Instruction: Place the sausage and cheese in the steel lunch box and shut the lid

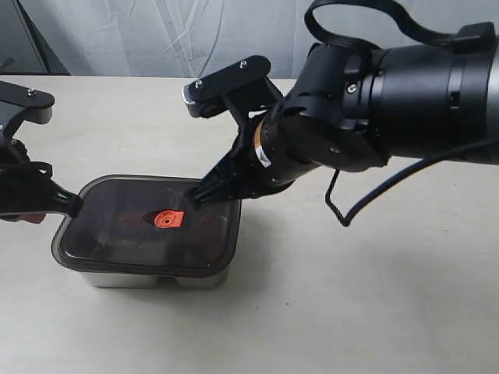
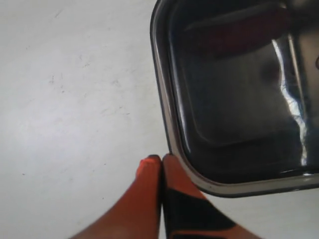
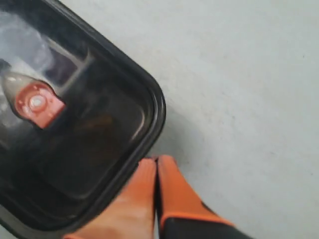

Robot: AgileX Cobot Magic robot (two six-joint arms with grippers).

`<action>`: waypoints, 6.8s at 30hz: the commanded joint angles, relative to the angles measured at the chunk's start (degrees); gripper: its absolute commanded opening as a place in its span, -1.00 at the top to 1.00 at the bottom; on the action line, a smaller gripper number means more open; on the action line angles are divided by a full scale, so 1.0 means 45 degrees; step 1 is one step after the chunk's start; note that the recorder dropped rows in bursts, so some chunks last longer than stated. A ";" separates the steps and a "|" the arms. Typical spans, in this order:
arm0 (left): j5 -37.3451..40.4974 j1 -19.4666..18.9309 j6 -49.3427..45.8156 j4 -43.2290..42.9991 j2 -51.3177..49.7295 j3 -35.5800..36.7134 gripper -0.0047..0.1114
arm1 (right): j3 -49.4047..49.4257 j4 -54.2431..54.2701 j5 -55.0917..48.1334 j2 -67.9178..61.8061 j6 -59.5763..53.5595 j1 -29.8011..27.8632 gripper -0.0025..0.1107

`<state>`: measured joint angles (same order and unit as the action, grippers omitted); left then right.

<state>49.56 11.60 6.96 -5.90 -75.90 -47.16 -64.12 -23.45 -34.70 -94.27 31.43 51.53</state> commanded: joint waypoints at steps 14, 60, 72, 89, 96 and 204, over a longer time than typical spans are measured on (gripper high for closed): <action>-0.1121 -0.0009 -0.0806 0.1223 -0.0370 -0.0077 0.92 | -0.1595 0.1368 0.0206 -0.1480 0.0024 -0.0035 0.97; -0.0983 -0.0009 -0.0782 0.1767 -0.3221 -0.0038 0.92 | -0.1571 0.3326 0.0105 -0.3392 -0.1426 -0.0035 0.97; -0.1025 -0.0009 -0.0782 0.1767 -0.3543 -0.0038 0.92 | -0.1571 0.3326 0.0053 -0.3392 -0.1425 -0.0035 0.97; -0.1025 -0.0009 -0.0782 0.1767 -0.3962 -0.0038 0.92 | -0.1571 0.4109 -0.0701 -0.4291 -0.1990 -0.0035 0.97; -0.1025 -0.0009 -0.0782 0.1767 -0.3962 -0.0038 0.92 | -0.1571 0.5587 -0.1083 -0.4287 -0.3359 -0.0035 0.97; -0.0269 -0.0009 -0.0673 0.2125 1.3372 0.2611 0.92 | 1.3794 0.5345 0.2712 2.0948 -0.6985 -1.1197 0.97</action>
<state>48.78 11.60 3.71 4.14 -16.21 -35.73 -2.95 0.30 -23.00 -0.39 0.61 1.60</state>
